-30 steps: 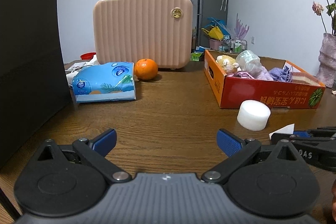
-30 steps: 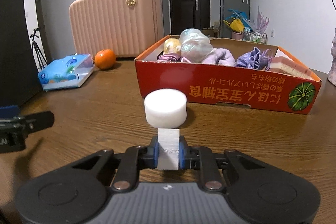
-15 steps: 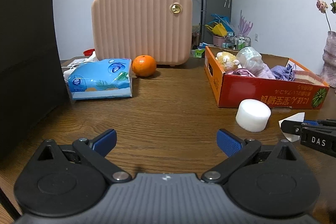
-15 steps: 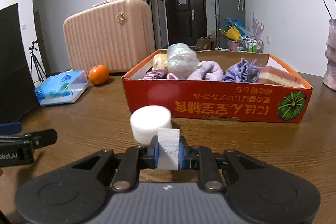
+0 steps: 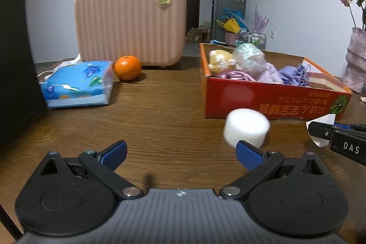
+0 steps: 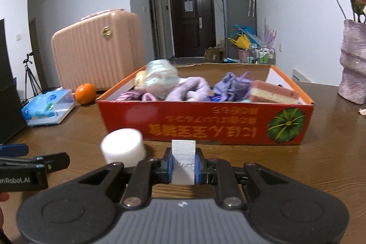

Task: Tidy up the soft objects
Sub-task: 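Grasp the round white sponge with the left tool while the right holds the wedge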

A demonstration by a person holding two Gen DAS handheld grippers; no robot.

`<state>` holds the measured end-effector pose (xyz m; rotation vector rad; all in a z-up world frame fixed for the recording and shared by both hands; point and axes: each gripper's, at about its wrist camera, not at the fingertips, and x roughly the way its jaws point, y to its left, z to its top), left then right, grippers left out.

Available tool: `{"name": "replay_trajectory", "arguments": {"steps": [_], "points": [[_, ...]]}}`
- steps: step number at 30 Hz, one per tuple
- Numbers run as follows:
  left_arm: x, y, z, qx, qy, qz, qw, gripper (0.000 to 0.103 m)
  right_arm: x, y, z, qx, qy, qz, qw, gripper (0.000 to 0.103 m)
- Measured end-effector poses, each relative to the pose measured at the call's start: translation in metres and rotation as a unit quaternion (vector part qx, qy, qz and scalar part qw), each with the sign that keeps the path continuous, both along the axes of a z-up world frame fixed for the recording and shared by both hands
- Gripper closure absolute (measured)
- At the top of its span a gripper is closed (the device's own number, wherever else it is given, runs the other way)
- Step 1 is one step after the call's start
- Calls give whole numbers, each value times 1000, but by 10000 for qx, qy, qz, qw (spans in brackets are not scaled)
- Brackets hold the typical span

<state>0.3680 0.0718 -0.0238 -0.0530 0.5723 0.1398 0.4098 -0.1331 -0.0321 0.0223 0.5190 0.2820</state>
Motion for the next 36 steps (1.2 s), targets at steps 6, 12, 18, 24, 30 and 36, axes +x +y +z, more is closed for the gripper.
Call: {"name": "replay_trajectory", "arguments": {"steps": [6, 12, 18, 24, 30, 36], "points": [[13, -25, -3, -8, 59, -173, 9998, 0, 9, -26, 0, 5, -42, -166, 9999, 85], [24, -42, -5, 22, 123, -279, 9995, 0, 17, -47, 0, -24, -80, -312, 9995, 85], [37, -50, -8, 3, 201, -302, 9993, 0, 23, -64, 0, -51, -116, -451, 9989, 85], [50, -57, -11, -16, 269, -425, 9987, 0, 25, -73, 1, -22, -148, -543, 9984, 85], [61, -63, -13, -5, 321, -567, 9979, 0, 25, -75, 0, -14, -158, -563, 9983, 85], [74, -65, -13, -1, 278, -575, 9980, 3, 25, -74, -1, -39, -185, -575, 9982, 85]]}}
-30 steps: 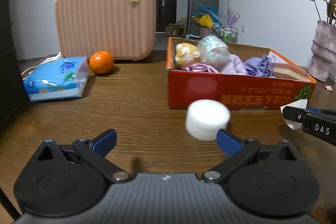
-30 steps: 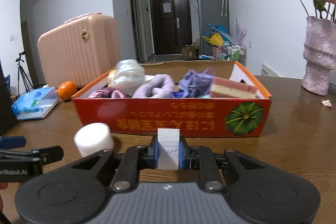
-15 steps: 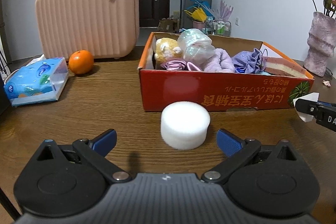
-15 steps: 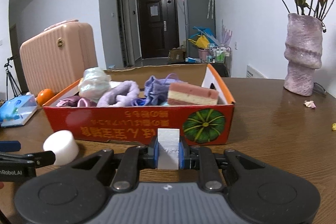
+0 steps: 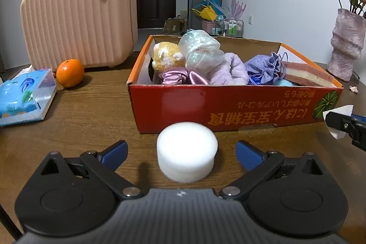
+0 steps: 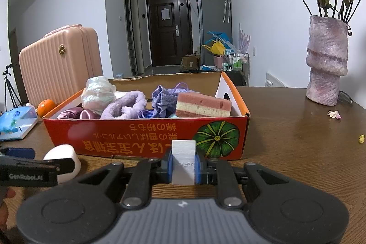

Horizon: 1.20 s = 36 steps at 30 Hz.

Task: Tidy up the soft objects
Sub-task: 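Grasp the round white sponge with the left tool while the right holds the wedge, then carry the white sponge and foam wedge over the cardboard box with both tools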

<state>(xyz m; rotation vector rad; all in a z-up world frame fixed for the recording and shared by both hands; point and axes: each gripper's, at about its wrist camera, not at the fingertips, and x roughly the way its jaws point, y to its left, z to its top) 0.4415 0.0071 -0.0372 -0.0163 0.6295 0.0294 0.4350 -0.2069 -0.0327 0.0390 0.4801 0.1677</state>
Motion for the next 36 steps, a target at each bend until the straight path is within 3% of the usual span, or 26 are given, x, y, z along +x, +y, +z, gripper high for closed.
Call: {"name": "replay_trajectory", "arguments": {"steps": [7, 9, 25, 36], "points": [[11, -4, -4, 78, 103, -172, 9998, 32, 0, 2, -1, -57, -37, -31, 10000, 85], [12, -5, -6, 122, 132, -176, 9997, 44, 0, 3, 0, -77, -69, -26, 9999, 85], [-5, -16, 9, 227, -334, -92, 9991, 45, -6, -1, 12, 17, -553, -219, 9982, 85], [-22, -29, 41, -115, -882, -174, 9959, 45, -15, 11, 31, 144, -1168, -225, 9928, 85]]}}
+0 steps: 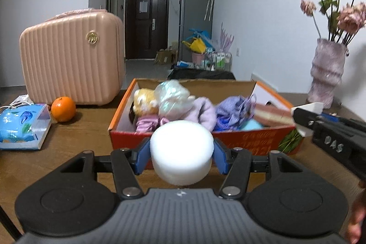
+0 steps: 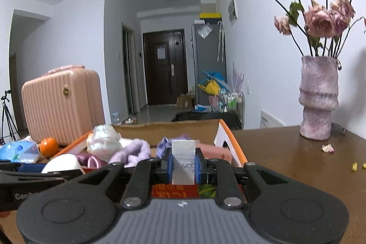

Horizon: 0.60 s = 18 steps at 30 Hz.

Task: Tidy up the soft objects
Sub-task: 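Carry the white sponge and foam wedge over the cardboard box with both tools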

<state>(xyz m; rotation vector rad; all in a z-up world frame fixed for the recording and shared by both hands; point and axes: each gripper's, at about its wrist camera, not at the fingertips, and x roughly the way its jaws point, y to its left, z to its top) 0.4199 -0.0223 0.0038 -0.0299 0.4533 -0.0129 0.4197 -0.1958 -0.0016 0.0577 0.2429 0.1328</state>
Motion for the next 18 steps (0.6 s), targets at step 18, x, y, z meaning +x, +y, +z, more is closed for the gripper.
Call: {"name": "replay_trajectory", "arguments": {"steps": [18], "points": [[38, -5, 21, -409, -351, 248, 9982, 45, 50, 0, 11, 215, -296, -178, 9992, 85]]}}
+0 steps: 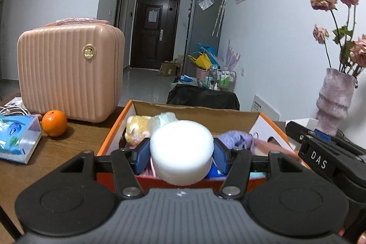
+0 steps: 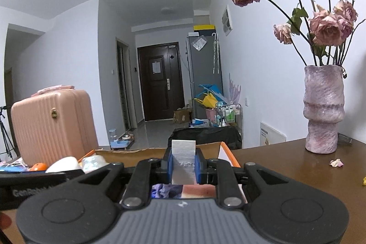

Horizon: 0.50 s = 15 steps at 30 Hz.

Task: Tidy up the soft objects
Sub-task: 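Carry the white sponge and foam wedge over the cardboard box with both tools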

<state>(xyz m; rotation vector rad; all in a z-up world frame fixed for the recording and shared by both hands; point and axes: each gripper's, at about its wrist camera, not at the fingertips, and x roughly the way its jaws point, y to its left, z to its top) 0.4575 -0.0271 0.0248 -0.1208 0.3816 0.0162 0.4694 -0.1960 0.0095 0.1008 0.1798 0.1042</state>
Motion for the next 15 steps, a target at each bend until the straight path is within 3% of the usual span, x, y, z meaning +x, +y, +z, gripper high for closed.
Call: {"name": "replay_trajectory", "arguments": {"steps": [15], "points": [[52, 2, 0, 27, -77, 44, 10000, 45, 58, 1, -3, -21, 45, -8, 10000, 85]]}}
